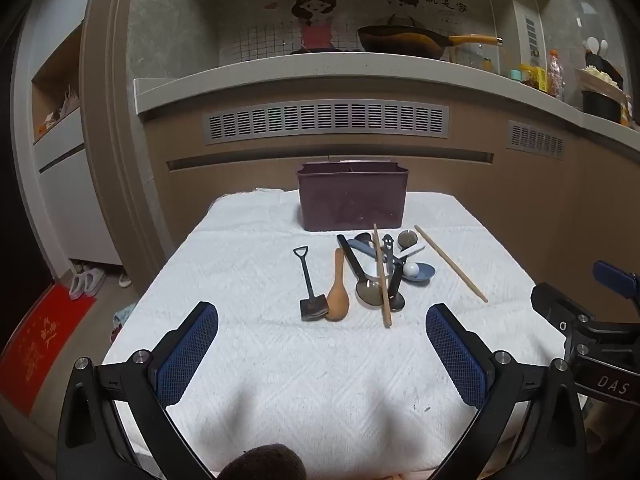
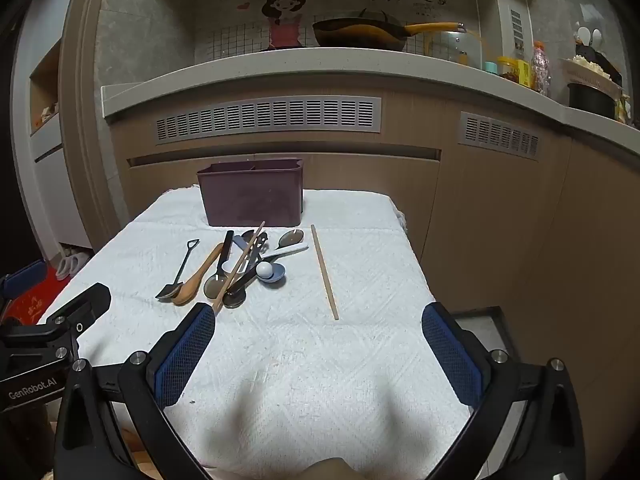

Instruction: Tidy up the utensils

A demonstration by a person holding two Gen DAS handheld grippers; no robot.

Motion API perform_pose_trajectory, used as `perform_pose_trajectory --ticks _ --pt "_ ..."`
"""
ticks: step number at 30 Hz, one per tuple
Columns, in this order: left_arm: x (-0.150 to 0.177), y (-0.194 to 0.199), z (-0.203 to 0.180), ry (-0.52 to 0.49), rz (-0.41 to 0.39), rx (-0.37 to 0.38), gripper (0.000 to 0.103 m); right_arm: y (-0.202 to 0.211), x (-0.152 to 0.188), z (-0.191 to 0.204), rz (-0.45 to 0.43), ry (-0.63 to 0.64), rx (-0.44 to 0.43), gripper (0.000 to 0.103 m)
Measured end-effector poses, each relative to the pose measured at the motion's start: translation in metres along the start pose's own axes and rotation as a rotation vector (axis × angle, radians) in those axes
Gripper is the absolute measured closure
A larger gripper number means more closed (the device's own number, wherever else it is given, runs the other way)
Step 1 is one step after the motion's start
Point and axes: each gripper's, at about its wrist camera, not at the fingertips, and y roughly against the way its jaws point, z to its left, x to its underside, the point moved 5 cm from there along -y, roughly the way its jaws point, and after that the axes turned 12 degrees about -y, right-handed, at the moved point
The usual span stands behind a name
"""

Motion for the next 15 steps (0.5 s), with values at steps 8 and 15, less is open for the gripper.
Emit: perform_pose_trajectory --ticks 8,15 --pt "-0.0001 -0.0061 0.0055 0.009 0.016 -0.002 0.0 -0.0018 0.0007 -0.0018 -0.006 0.006 0.009 0.0" --pt "0.0043 -0.007 0.0021 0.01 0.011 -0.006 0.0 -0.0033 0.0012 -0.0023 0.001 0.007 0.012 0.0"
